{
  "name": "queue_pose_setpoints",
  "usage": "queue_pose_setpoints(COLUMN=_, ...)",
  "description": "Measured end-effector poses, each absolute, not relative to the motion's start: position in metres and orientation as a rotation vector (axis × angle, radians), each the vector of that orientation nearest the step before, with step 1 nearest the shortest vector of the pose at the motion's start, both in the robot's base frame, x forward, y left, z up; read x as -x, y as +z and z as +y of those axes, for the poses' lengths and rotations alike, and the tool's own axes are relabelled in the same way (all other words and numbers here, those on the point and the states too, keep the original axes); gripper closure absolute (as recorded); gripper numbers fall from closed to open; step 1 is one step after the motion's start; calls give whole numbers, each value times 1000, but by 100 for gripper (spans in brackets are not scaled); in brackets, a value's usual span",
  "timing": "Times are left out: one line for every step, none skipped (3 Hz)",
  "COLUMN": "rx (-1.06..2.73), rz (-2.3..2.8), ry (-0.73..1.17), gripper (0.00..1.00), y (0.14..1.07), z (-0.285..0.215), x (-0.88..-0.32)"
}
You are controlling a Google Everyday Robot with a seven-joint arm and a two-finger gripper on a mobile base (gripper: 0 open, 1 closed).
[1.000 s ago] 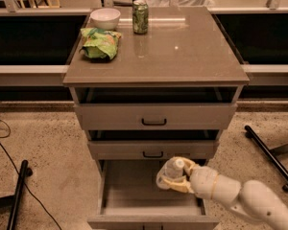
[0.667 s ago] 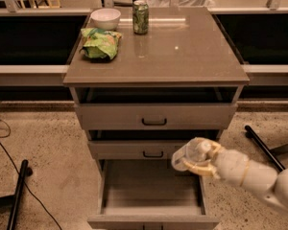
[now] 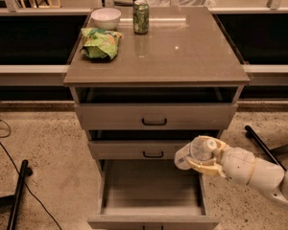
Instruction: Pick blue plastic bottle from bottom drawer and place on counter
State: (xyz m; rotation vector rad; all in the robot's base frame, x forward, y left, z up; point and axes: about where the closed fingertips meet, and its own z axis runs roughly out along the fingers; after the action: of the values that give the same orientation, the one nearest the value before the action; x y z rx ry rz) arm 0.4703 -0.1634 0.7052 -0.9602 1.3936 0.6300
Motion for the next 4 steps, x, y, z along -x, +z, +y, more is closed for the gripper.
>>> queue_pose_setpoints(rx=1000, rz=1401, ry=605, gripper=100, y=711, z=-161, x=-474)
queue_pose_setpoints(rx=1063, rz=1371, ry=533, gripper=100, y=767, z=-165, x=-472)
queue_pose_setpoints(rx=1126, rz=1363, ry=456, gripper=100, y=858, z=-177, x=-465)
queue_pose_setpoints(rx=1195, rz=1454, ry=371, gripper=100, y=939, z=-181, x=-474)
